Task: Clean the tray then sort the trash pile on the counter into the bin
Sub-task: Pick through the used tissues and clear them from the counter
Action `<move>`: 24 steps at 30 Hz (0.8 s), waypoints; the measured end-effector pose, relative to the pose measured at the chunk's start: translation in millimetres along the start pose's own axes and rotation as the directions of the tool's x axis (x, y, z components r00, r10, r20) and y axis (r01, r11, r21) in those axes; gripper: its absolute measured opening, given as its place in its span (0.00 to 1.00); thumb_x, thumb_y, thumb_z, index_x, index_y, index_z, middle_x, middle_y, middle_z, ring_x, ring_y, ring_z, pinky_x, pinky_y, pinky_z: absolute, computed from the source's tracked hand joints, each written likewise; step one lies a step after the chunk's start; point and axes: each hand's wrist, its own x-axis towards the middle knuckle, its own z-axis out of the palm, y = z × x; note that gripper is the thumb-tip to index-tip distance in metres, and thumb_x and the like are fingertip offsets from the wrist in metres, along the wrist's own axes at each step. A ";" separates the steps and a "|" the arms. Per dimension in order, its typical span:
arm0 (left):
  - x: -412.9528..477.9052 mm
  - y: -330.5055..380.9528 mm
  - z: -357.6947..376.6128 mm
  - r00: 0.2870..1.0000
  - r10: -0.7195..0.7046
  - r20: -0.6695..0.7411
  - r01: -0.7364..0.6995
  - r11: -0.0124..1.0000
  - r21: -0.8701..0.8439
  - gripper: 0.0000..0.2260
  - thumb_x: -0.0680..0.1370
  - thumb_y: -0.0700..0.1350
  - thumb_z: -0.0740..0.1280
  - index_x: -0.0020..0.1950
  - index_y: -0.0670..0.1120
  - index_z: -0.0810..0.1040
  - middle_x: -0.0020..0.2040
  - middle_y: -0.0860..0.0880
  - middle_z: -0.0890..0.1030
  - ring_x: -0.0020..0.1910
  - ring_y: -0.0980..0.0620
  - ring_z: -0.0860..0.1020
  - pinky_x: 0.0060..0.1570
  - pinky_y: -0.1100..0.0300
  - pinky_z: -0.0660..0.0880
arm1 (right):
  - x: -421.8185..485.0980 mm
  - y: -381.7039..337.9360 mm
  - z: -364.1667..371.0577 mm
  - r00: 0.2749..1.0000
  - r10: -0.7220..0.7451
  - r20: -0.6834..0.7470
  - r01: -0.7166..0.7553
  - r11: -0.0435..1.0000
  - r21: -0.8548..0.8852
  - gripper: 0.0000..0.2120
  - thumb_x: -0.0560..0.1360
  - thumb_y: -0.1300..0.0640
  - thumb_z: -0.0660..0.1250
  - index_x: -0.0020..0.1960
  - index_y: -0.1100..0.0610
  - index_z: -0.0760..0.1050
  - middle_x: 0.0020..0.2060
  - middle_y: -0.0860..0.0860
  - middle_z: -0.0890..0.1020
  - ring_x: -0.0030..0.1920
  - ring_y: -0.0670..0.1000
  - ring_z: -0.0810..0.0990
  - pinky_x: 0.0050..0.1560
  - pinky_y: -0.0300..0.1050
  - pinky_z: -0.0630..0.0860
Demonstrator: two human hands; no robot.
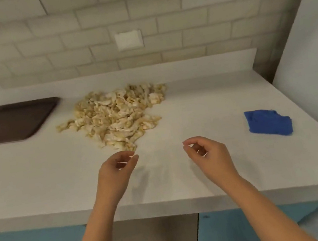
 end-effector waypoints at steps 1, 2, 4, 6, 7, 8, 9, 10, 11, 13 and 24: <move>23.7 -11.0 -5.0 0.999 0.011 -0.033 -0.007 0.994 0.108 0.12 0.72 0.51 0.72 0.54 0.50 0.80 0.51 0.50 0.80 0.47 0.52 0.78 0.44 0.61 0.73 | 14.8 -4.7 12.6 1.000 0.003 0.018 -0.002 1.000 -0.030 0.04 0.74 0.53 0.69 0.47 0.44 0.80 0.33 0.46 0.79 0.34 0.47 0.76 0.38 0.35 0.73; 47.3 -21.1 -8.1 0.998 0.029 -0.052 -0.017 0.978 0.209 0.19 0.70 0.53 0.73 0.58 0.49 0.78 0.56 0.48 0.77 0.51 0.50 0.76 0.47 0.59 0.73 | 29.8 -9.0 26.0 0.999 0.005 0.032 -0.003 0.998 -0.055 0.05 0.74 0.53 0.69 0.48 0.44 0.80 0.33 0.45 0.79 0.35 0.46 0.76 0.39 0.36 0.73; 90.0 -36.1 -7.1 0.997 0.069 -0.033 -0.053 0.930 0.364 0.31 0.66 0.57 0.75 0.66 0.48 0.72 0.63 0.43 0.70 0.60 0.44 0.72 0.55 0.53 0.72 | 60.1 -15.8 53.1 0.999 0.006 0.043 -0.002 0.995 -0.097 0.06 0.73 0.53 0.69 0.50 0.45 0.79 0.35 0.45 0.78 0.36 0.46 0.77 0.41 0.39 0.74; 123.9 -46.2 1.3 0.994 0.088 0.062 -0.107 0.860 0.498 0.41 0.63 0.63 0.74 0.71 0.50 0.65 0.68 0.42 0.63 0.66 0.41 0.67 0.59 0.48 0.71 | 89.2 -19.1 78.6 1.000 0.006 0.029 -0.002 0.989 -0.145 0.09 0.73 0.53 0.70 0.53 0.46 0.79 0.38 0.45 0.78 0.39 0.46 0.77 0.43 0.41 0.75; 136.7 -49.3 6.8 0.988 0.092 0.125 -0.148 0.797 0.586 0.43 0.63 0.67 0.72 0.73 0.52 0.61 0.70 0.43 0.60 0.68 0.42 0.65 0.60 0.47 0.71 | 102.9 -20.0 89.8 1.000 0.005 0.029 0.000 0.982 -0.187 0.11 0.73 0.52 0.70 0.56 0.46 0.78 0.41 0.45 0.78 0.41 0.45 0.77 0.44 0.40 0.75; 146.2 -52.6 11.7 0.978 0.109 0.180 -0.202 0.727 0.656 0.43 0.64 0.69 0.69 0.73 0.54 0.59 0.70 0.46 0.60 0.68 0.42 0.64 0.61 0.47 0.70 | 115.6 -19.7 100.3 0.999 0.007 0.044 0.004 0.970 -0.242 0.14 0.73 0.51 0.70 0.59 0.47 0.76 0.45 0.45 0.77 0.44 0.45 0.76 0.46 0.39 0.73; 153.0 -54.9 13.8 0.963 0.159 0.220 -0.268 0.680 0.683 0.40 0.66 0.69 0.68 0.73 0.54 0.60 0.69 0.48 0.64 0.65 0.42 0.68 0.58 0.47 0.71 | 127.6 -18.3 110.1 0.997 0.018 0.073 0.005 0.954 -0.298 0.19 0.73 0.50 0.70 0.63 0.47 0.74 0.50 0.45 0.75 0.49 0.45 0.75 0.49 0.37 0.72; 157.0 -57.2 15.4 0.938 0.240 0.251 -0.347 0.666 0.661 0.35 0.67 0.65 0.70 0.70 0.54 0.64 0.64 0.48 0.70 0.60 0.42 0.73 0.52 0.48 0.73 | 136.7 -15.0 117.2 0.993 0.037 0.113 0.004 0.940 -0.341 0.25 0.72 0.48 0.71 0.67 0.47 0.70 0.55 0.46 0.73 0.55 0.45 0.74 0.53 0.37 0.71; 161.1 -61.1 14.4 0.912 0.311 0.267 -0.410 0.677 0.612 0.29 0.68 0.57 0.73 0.66 0.53 0.67 0.58 0.48 0.76 0.52 0.41 0.77 0.45 0.49 0.75 | 145.7 -10.7 124.5 0.985 0.065 0.160 -0.003 0.932 -0.361 0.32 0.70 0.46 0.72 0.70 0.47 0.65 0.61 0.48 0.70 0.61 0.46 0.71 0.58 0.38 0.70; 167.5 -72.1 8.5 0.885 0.383 0.267 -0.466 0.721 0.513 0.26 0.68 0.42 0.73 0.62 0.53 0.67 0.51 0.48 0.79 0.45 0.42 0.78 0.39 0.52 0.76 | 161.4 -2.0 140.4 0.951 0.149 0.271 -0.044 0.933 -0.357 0.46 0.64 0.42 0.76 0.75 0.45 0.55 0.71 0.50 0.59 0.71 0.49 0.60 0.69 0.45 0.64; 156.9 -92.5 -39.4 0.897 0.412 0.160 -0.441 0.855 0.273 0.25 0.76 0.38 0.65 0.68 0.60 0.65 0.61 0.58 0.71 0.55 0.64 0.69 0.47 0.78 0.64 | 172.0 36.9 174.8 0.970 -0.112 0.215 0.203 0.860 -0.468 0.07 0.72 0.57 0.70 0.50 0.55 0.80 0.46 0.48 0.78 0.51 0.52 0.73 0.48 0.35 0.65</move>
